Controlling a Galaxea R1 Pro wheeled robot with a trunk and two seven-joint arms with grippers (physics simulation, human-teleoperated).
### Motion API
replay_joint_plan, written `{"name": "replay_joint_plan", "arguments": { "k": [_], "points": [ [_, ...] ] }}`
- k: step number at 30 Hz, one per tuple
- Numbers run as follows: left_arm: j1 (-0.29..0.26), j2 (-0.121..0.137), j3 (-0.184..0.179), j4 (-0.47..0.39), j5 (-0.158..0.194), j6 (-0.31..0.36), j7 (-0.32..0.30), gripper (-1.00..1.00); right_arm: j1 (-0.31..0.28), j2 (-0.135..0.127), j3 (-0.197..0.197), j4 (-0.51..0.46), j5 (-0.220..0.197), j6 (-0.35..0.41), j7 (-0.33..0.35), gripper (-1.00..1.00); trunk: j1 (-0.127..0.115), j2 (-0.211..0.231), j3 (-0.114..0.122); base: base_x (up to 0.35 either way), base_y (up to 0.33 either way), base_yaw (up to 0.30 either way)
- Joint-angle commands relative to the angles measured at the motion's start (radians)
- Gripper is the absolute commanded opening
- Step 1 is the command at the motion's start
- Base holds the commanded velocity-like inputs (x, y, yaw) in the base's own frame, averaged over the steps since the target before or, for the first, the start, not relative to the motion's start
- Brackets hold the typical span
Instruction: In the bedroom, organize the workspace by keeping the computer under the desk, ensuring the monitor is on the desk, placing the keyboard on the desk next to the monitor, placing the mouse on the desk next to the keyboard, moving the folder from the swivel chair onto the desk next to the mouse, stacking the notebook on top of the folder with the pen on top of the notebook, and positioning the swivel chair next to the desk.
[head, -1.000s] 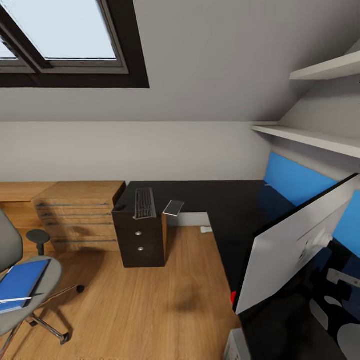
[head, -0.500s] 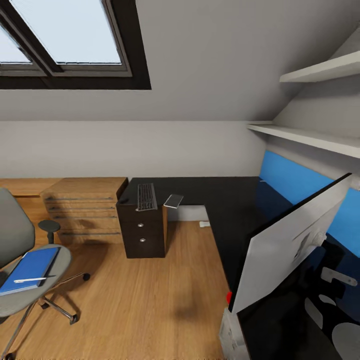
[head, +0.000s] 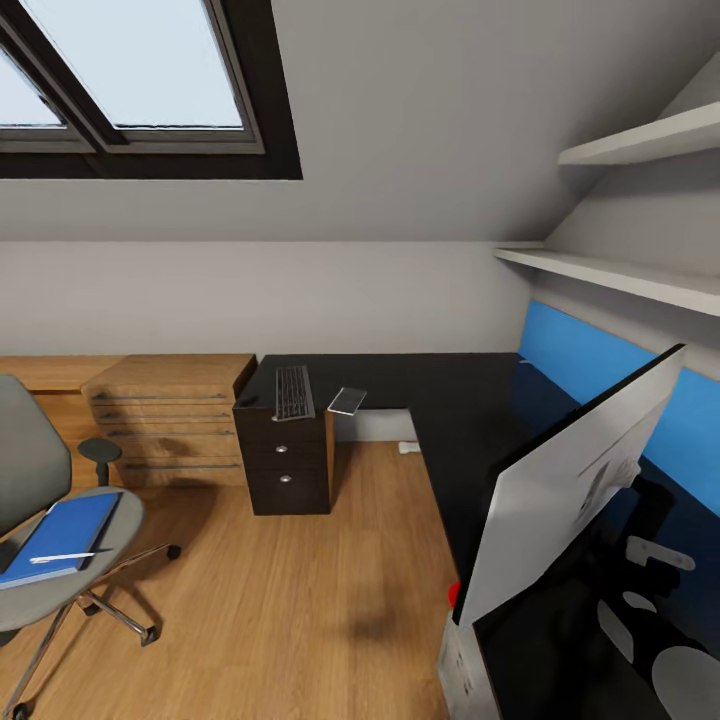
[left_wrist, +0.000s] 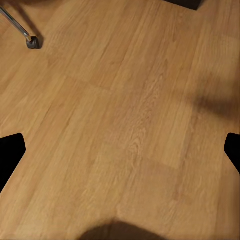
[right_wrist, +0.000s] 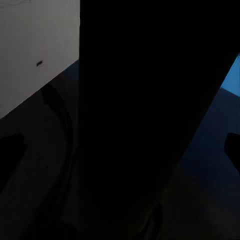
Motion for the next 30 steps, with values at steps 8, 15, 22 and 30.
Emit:
{"name": "replay_joint_plan", "arguments": {
  "k": [8,15,22,30],
  "points": [
    [-0.001,0.001,-0.006,-0.002,0.01,-0.006,0.005,1.0,-0.001,0.0,0.004,0.0,-0.011,-0.006,0.001,1.0,0.0,-0.001,-0.001,0.0,0.0,0.0],
    [-0.001,0.001,-0.006,-0.002,0.01,-0.006,0.005,1.0,-0.001,0.001,0.004,0.0,-0.011,0.002,0.0,1.0,0.0,-0.001,-0.001,0.0,0.0,0.0],
    [-0.001,0.001,-0.007,-0.002,0.01,-0.006,0.005,1.0,-0.001,0.002,0.003,-0.001,-0.011,0.027,-0.001,1.0,0.0,-0.001,-0.001,0.0,0.0,0.0],
    [-0.001,0.001,-0.007,-0.002,0.01,-0.006,0.005,1.0,-0.001,0.002,0.004,-0.001,-0.011,0.031,-0.001,1.0,0.0,-0.001,-0.001,-0.08,0.0,0.0]
  ]
}}
